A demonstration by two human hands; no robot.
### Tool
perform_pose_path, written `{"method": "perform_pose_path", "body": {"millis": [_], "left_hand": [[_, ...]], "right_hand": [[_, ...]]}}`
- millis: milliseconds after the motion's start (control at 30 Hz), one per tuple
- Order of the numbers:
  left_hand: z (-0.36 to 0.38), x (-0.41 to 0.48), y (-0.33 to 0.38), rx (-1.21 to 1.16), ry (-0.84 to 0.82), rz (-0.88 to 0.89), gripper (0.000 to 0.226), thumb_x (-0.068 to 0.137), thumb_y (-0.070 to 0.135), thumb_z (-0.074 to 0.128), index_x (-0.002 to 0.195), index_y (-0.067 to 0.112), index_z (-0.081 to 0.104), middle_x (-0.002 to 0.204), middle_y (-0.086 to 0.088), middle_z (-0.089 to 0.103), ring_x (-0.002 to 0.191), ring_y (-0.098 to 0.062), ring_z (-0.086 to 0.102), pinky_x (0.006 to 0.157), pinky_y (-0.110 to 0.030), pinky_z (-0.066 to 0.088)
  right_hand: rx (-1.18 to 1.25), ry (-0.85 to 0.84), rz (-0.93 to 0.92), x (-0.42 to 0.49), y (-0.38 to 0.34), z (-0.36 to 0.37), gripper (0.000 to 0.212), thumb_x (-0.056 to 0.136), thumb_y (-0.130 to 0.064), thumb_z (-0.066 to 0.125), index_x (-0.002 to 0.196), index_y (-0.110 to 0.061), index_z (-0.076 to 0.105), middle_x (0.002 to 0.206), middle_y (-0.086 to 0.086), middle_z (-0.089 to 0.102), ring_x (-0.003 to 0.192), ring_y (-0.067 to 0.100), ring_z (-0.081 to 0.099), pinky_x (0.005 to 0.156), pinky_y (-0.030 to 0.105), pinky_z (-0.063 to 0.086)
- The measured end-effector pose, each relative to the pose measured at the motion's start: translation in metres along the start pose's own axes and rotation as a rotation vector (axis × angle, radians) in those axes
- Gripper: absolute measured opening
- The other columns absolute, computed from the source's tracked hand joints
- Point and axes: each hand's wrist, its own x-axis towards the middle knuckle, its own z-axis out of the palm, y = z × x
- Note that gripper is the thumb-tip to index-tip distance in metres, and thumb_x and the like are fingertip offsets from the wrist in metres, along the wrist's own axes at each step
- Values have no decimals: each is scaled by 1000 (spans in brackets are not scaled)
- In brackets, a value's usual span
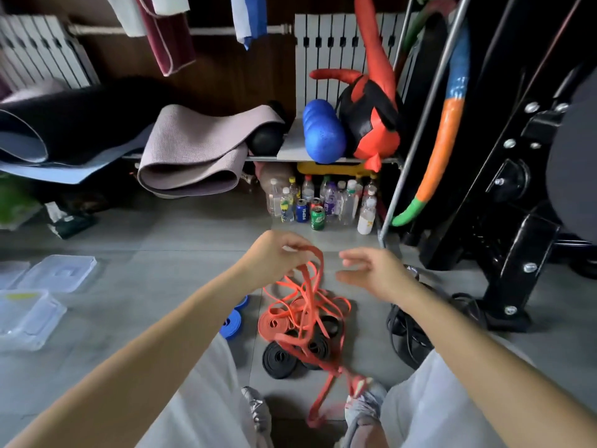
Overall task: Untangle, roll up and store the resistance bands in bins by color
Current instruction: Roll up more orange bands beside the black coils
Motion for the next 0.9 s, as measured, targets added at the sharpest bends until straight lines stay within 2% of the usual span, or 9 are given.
{"method": "perform_pose_path", "body": {"millis": [33,100,167,267,433,600,700,800,900], "left_hand": [[1,-2,3,33,-29,29,11,84,12,67,84,22,72,84,3,70,69,-18,68,72,-39,58],[2,-8,11,150,-66,103,15,84,13,67,85,27,72,81,8,68,67,-8,64,71,-29,55],[3,-13,19,211,-44,137,14,84,13,67,86,26,73,81,7,68,71,-12,65,71,-26,52],[1,-18,25,8,21,97,13,83,6,67,91,15,72,80,7,67,65,-10,65,67,-21,54],[4,-24,20,-229,50,43,21,80,2,70,80,23,71,85,0,68,71,-14,69,78,-34,58],[6,-31,11,-264,77,45,20,78,1,72,86,20,72,90,-6,72,79,-25,70,81,-36,57],[3,-35,3,-86,56,53,23,79,6,72,81,29,72,84,5,72,77,-15,69,80,-35,56],[2,-38,-1,287,8,102,16,81,16,70,81,32,70,81,14,67,69,-2,58,72,-21,45],[6,-42,2,624,-85,135,16,85,17,61,99,18,69,94,3,64,84,-14,57,72,-21,38]], "right_hand": [[44,8,-35,-2,-5,4,51,69,-25,81,116,-15,65,97,-7,65,92,14,63,92,38,51],[54,17,-117,-6,-11,11,37,72,-23,79,108,-21,70,86,-14,65,79,-1,62,80,27,52],[77,28,-212,-12,-15,15,22,76,-16,76,93,-30,74,80,-15,68,70,-6,61,70,16,46],[207,16,-236,-24,-23,18,31,77,-8,74,73,-38,73,73,-8,72,69,2,65,66,16,49],[197,19,-313,-32,-26,24,30,75,-19,77,73,-49,72,84,11,63,78,27,68,77,46,55],[281,-46,-265,-39,-18,22,27,80,-14,72,71,-39,73,81,-4,75,76,13,71,74,30,55],[209,-19,-274,-44,-16,24,28,84,-16,69,75,-42,69,71,-7,72,62,8,65,60,27,48],[41,-2,-297,-45,-13,24,33,88,-15,64,82,-48,63,81,-8,71,76,11,66,74,34,51],[-91,-67,-307,-47,-15,27,25,88,-9,61,93,-33,69,77,-17,63,73,-2,59,69,9,42]]}}
